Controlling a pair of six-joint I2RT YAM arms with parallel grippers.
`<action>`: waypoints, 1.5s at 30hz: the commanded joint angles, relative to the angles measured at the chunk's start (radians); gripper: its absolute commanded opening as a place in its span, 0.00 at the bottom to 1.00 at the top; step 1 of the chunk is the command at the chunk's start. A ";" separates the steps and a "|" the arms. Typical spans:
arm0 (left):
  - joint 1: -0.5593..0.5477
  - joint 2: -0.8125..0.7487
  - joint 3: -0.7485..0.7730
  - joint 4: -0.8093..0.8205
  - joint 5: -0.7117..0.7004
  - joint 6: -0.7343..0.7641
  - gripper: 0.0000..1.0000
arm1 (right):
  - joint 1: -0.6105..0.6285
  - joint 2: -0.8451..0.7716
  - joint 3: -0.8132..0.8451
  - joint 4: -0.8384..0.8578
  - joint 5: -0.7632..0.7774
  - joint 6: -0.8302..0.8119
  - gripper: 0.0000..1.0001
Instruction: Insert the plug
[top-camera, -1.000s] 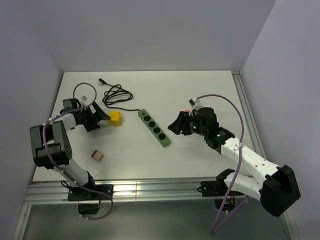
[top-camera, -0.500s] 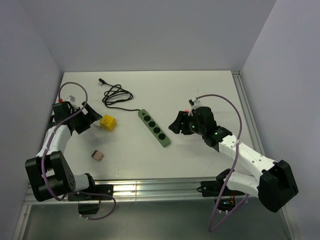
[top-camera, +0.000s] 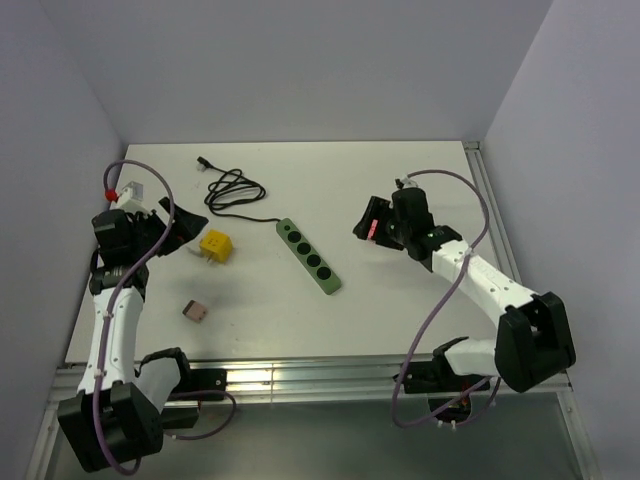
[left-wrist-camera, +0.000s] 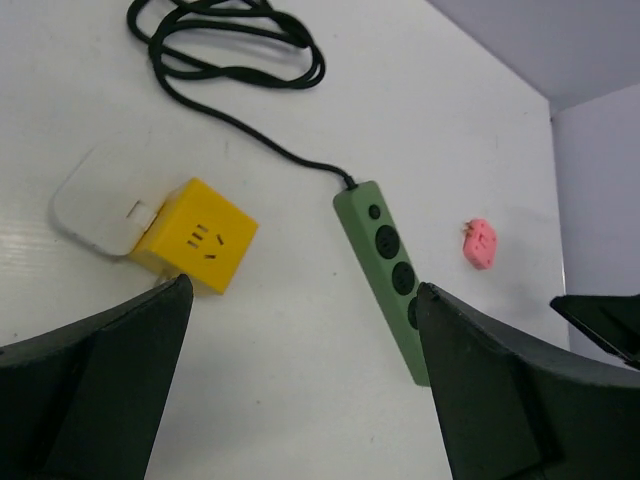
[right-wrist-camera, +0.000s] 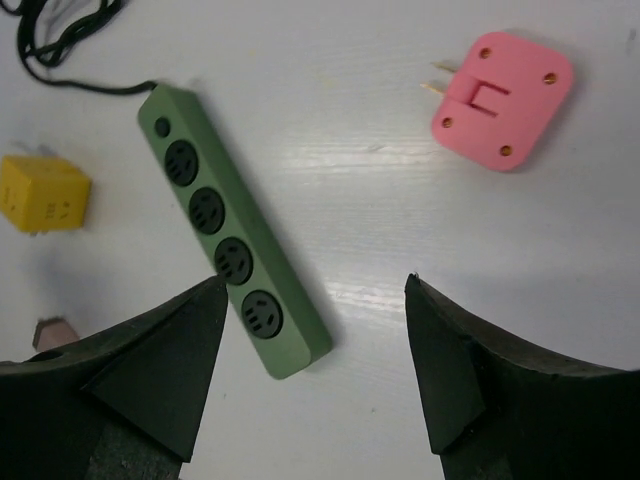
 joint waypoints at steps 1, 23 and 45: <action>-0.019 -0.041 -0.009 0.047 -0.013 -0.097 1.00 | -0.070 0.081 0.078 -0.042 0.020 0.033 0.79; -0.534 -0.096 0.017 0.024 -0.164 -0.177 0.99 | -0.192 0.529 0.382 -0.182 0.201 0.154 0.81; -0.587 -0.075 0.052 -0.006 -0.185 -0.136 1.00 | -0.137 0.762 0.634 -0.352 0.354 0.144 0.81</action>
